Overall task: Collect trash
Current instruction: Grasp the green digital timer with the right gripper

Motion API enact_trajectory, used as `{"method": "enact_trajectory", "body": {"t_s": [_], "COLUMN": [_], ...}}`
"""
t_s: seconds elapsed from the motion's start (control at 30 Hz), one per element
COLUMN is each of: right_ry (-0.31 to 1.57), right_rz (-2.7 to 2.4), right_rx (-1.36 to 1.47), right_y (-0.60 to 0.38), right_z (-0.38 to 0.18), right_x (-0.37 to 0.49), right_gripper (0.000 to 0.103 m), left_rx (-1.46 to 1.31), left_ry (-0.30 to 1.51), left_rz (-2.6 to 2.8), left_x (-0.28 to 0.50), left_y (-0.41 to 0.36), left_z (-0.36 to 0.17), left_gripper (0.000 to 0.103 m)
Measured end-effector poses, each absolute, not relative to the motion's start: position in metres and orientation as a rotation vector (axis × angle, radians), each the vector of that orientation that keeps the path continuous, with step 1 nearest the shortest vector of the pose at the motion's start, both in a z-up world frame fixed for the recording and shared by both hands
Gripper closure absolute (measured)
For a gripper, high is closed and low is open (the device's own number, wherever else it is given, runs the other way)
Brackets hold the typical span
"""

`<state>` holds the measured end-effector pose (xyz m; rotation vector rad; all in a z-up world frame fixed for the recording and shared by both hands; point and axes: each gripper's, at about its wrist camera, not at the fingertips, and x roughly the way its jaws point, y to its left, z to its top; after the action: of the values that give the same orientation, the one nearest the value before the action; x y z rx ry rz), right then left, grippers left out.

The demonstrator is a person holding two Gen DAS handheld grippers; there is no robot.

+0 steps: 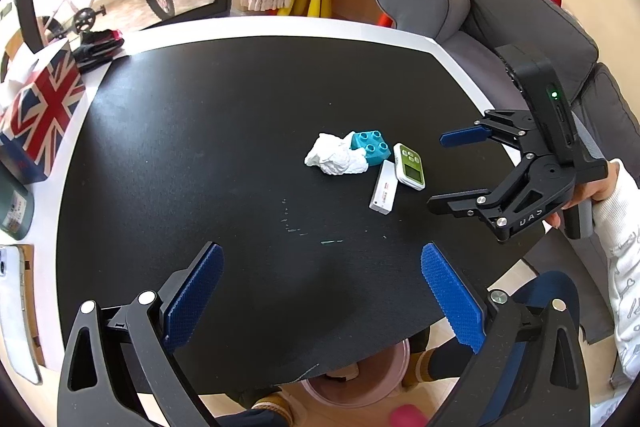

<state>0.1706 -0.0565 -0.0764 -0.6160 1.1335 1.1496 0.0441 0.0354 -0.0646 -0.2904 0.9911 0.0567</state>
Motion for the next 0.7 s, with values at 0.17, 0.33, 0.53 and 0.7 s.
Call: {"method": "enact_trajectory", "body": {"t_s": [0.17, 0.33, 0.53, 0.7], "right_ry": [1.124, 1.125, 1.092, 1.073], "right_rz": [1.182, 1.184, 1.183, 1.166], "right_rx": [-0.678, -0.717, -0.739, -0.753], "right_y": [-0.048, -0.044, -0.042, -0.039], "right_z": [-0.087, -0.097, -0.099, -0.099], "right_x": [0.174, 0.176, 0.176, 0.176], "right_gripper": [0.015, 0.028, 0.036, 0.05], "left_rx": [-0.299, -0.309, -0.319, -0.32], "left_ry": [1.0, 1.008, 1.019, 1.022], "left_rz": [0.054, 0.055, 0.055, 0.049], "left_x": [0.047, 0.048, 0.049, 0.051], "left_y": [0.037, 0.038, 0.041, 0.039], "left_z": [-0.07, -0.075, -0.08, -0.082], "left_gripper": [0.008, 0.008, 0.008, 0.008]}}
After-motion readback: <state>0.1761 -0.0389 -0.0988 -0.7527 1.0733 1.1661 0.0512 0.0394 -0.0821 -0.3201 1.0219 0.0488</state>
